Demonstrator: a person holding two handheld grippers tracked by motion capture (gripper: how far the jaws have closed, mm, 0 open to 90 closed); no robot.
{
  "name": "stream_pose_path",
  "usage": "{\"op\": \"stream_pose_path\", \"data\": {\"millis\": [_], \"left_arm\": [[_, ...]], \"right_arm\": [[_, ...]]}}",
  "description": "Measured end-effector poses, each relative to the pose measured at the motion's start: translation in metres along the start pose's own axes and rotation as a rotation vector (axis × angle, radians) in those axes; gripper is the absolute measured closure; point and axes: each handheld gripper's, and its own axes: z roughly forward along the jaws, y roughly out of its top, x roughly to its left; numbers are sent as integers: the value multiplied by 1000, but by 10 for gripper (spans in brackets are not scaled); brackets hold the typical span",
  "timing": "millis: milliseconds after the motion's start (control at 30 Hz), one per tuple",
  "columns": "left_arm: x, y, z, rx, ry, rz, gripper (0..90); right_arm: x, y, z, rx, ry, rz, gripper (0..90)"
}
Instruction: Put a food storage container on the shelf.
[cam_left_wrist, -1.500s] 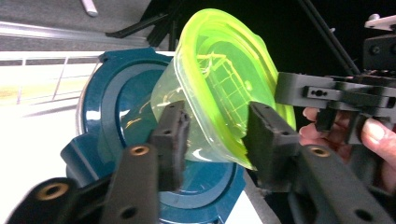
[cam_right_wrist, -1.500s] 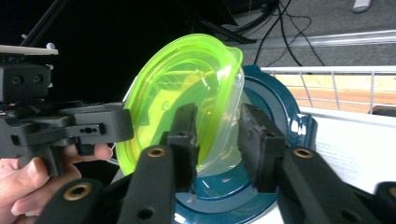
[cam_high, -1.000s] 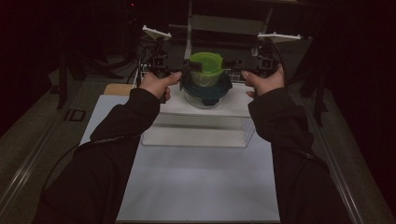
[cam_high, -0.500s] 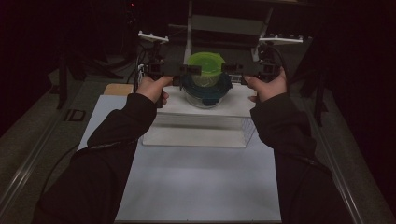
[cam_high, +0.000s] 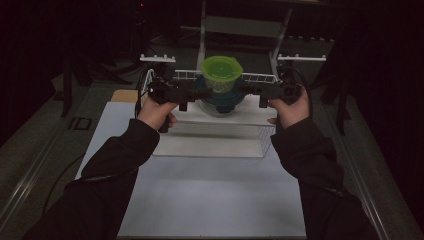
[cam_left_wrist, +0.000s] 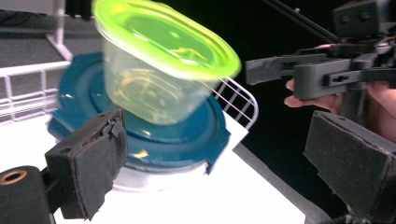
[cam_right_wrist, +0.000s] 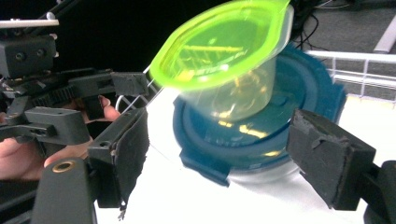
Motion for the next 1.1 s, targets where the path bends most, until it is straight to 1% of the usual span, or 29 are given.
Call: {"op": "stream_pose_path", "data": {"millis": [33, 67, 133, 200, 233, 267, 300, 433, 500, 533, 600, 633, 667, 767, 800, 867, 1000, 1100], "left_arm": [[-3, -5, -2, 4, -10, 8, 56], [-6, -8, -2, 9, -12, 15, 56], [-9, -13, -4, 18, -20, 28, 56], [-12, -19, -6, 25, -19, 39, 56], [-12, -19, -6, 25, -19, 39, 56], [-14, -25, -8, 30, -26, 48, 56], [-14, -27, -8, 34, -28, 50, 56], [-17, -42, -9, 57, -36, 67, 57], [-18, -49, -10, 66, -48, 69, 57], [-19, -54, -10, 72, -52, 77, 57], [-21, -61, -10, 83, -50, 94, 57], [-21, -61, -10, 83, -50, 94, 57], [-22, -72, -11, 97, -58, 101, 57], [-24, -84, -11, 105, -64, 107, 57], [-24, -84, -11, 105, -64, 107, 57], [-23, -93, -11, 102, -67, 106, 56], [-24, -109, -9, 133, -70, 128, 57], [-25, -121, -8, 150, -83, 132, 57]], "right_arm": [[1, -3, 0, -2, 5, -1, 208], [2, -10, 1, -2, 14, -3, 208], [3, -16, 2, 1, 22, -13, 208], [5, -23, 2, 5, 25, -25, 208], [5, -23, 2, 5, 25, -25, 208], [5, -26, 2, 7, 29, -30, 208], [6, -31, 2, 6, 28, -40, 209], [6, -44, 1, -1, 28, -55, 209], [5, -51, 1, -2, 30, -63, 209], [5, -54, 1, 2, 27, -67, 209], [4, -62, 3, 7, 24, -79, 208], [4, -62, 3, 7, 24, -79, 208], [1, -76, 2, 7, 27, -84, 209], [-2, -89, 1, 2, 29, -85, 209], [-2, -89, 1, 2, 29, -85, 209], [-4, -98, 1, 10, 27, -89, 208], [-7, -116, 0, 4, 24, -92, 209], [-10, -128, 2, 17, 20, -91, 209]]}}
